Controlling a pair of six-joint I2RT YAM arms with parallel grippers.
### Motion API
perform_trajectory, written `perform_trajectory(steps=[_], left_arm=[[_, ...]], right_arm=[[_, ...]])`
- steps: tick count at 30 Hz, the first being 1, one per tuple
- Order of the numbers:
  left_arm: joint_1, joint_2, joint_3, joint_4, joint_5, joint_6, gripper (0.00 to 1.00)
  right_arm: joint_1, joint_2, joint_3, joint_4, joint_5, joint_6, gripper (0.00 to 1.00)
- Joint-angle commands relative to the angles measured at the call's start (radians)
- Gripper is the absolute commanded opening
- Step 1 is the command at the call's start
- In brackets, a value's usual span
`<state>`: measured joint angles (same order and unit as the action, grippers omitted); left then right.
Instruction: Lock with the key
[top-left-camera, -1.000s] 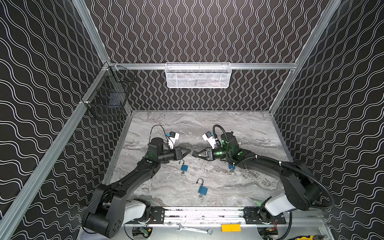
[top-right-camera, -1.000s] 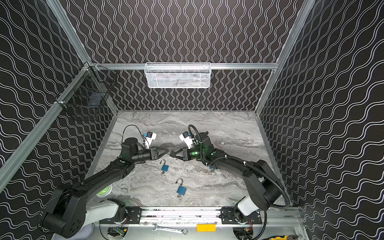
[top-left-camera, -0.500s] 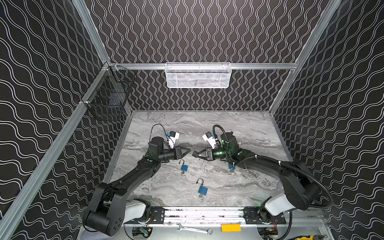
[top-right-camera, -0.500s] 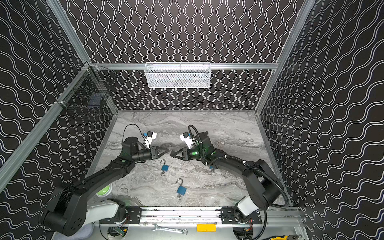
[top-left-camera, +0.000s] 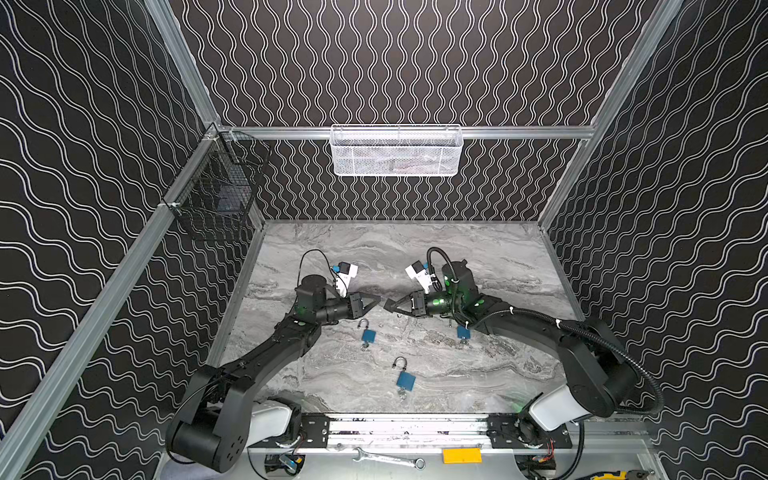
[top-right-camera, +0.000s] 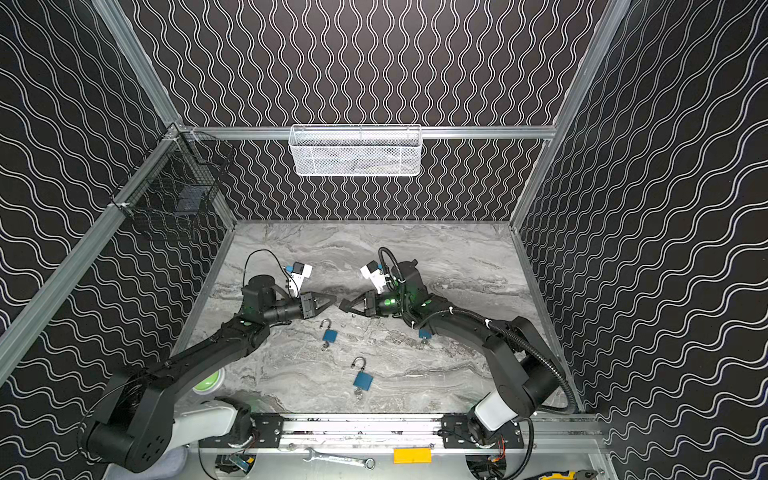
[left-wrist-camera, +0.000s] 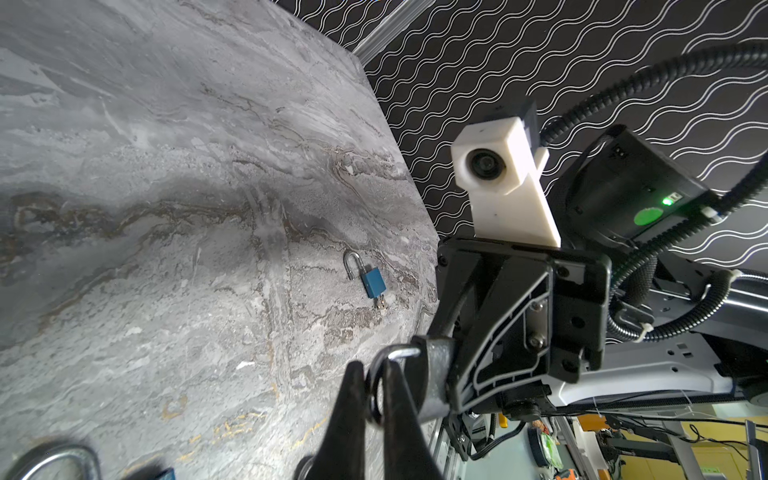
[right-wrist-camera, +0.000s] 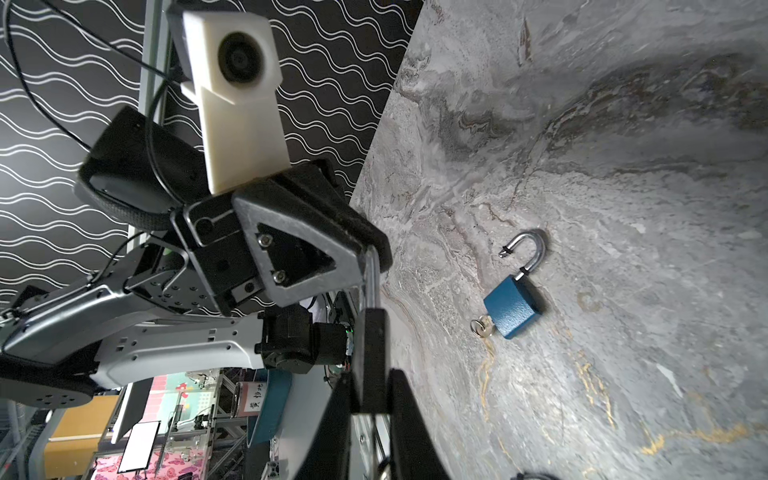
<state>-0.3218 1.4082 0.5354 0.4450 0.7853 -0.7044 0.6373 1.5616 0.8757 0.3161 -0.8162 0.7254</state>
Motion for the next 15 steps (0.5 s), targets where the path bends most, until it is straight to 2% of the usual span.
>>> perform_trajectory(steps=[1, 9, 15], left_arm=[[-0.003, 0.013, -0.012, 0.023, 0.029, -0.018, 0.0], [-0.003, -0.008, -0.007, 0.011, 0.032, -0.024, 0.0], [-0.007, -0.02, -0.02, 0.066, 0.059, -0.082, 0.0]], right_arm=[[0.001, -0.006, 0.03, 0.113, -0.035, 0.016, 0.0], [0.0, 0.013, 0.019, 0.174, -0.055, 0.055, 0.0], [0.001, 0.025, 0.038, 0.131, -0.035, 0.014, 0.0]])
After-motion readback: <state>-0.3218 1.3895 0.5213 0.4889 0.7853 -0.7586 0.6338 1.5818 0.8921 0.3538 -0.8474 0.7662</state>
